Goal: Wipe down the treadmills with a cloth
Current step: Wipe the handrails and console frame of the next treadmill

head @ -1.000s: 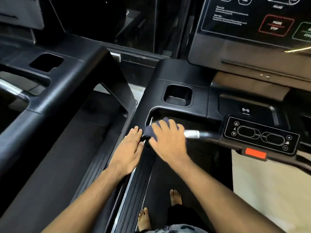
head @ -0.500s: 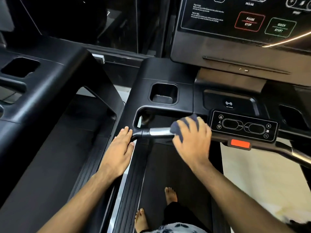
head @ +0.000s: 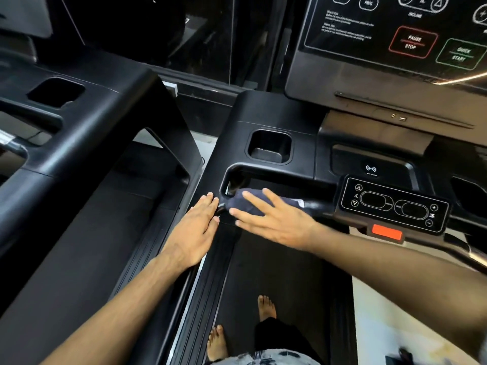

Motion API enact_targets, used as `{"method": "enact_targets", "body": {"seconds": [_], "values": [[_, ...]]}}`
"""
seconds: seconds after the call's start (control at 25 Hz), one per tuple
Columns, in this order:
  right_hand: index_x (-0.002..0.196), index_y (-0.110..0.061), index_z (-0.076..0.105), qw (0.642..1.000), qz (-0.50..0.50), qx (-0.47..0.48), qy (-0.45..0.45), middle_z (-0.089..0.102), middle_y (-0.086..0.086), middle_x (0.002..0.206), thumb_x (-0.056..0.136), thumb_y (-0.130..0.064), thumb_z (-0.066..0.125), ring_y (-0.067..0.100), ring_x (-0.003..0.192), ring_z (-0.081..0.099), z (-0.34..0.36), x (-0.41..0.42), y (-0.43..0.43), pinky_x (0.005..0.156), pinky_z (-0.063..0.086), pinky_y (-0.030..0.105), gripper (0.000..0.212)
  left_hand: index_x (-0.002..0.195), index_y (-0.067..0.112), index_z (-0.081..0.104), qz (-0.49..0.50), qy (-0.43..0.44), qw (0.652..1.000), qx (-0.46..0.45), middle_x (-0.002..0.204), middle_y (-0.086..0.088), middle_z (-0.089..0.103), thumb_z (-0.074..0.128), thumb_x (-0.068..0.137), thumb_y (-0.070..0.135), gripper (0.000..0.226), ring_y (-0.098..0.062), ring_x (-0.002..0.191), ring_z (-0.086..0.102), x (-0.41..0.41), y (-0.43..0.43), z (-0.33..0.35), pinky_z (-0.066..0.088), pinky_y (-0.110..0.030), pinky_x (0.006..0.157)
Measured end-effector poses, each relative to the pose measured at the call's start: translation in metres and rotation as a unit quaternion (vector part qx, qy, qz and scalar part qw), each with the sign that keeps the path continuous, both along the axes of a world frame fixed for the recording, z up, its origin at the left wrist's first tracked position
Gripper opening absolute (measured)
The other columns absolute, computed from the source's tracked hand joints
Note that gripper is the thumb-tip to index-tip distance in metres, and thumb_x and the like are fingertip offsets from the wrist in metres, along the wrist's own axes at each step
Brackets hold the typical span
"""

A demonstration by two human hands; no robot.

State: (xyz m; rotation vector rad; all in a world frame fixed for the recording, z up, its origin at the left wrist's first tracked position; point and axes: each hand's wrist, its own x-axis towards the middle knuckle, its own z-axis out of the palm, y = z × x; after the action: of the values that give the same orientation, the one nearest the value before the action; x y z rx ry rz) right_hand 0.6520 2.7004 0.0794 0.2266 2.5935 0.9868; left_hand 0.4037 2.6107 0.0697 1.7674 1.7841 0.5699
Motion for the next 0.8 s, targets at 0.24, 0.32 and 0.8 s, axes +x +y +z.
{"method": "enact_targets", "body": {"seconds": [0.24,0.32,0.8], "values": [[0.156,-0.019,0.034,0.994,0.084,0.054,-0.035,-0.023,0.019,0.164,0.096,-0.030,0.060,0.055,0.145,-0.018,-0.007,-0.015,0.004,0.116,0.024,0.065,0.066,0.153,0.017,0.020,0.007,-0.015,1.000,-0.001,0.162,0.006,0.010,0.035,0.105,0.024,0.051,0.003,0.143,-0.001,-0.006,-0.005,-0.002,0.002,-0.020,0.119],[0.155,-0.020,0.036,0.996,0.061,0.051,-0.039,-0.021,0.015,0.165,0.094,-0.030,0.063,0.053,0.145,-0.020,-0.011,-0.030,0.000,0.116,0.022,0.065,0.068,0.153,0.018,0.020,0.002,-0.023,1.000,-0.007,0.161,0.008,0.009,0.035,0.105,0.023,0.052,0.004,0.144,-0.001,-0.006,-0.006,-0.003,0.002,-0.019,0.119],[0.144,-0.038,0.037,0.849,-0.284,-0.411,0.174,0.058,-0.004,0.136,0.070,-0.033,0.071,0.023,0.114,0.060,0.036,-0.058,0.041,0.090,0.053,0.043,0.081,0.154,0.018,0.021,0.024,-0.029,0.999,-0.011,0.161,0.008,0.013,0.036,0.104,0.020,0.052,0.007,0.140,0.002,-0.004,-0.004,0.002,-0.002,-0.007,0.110]]}}
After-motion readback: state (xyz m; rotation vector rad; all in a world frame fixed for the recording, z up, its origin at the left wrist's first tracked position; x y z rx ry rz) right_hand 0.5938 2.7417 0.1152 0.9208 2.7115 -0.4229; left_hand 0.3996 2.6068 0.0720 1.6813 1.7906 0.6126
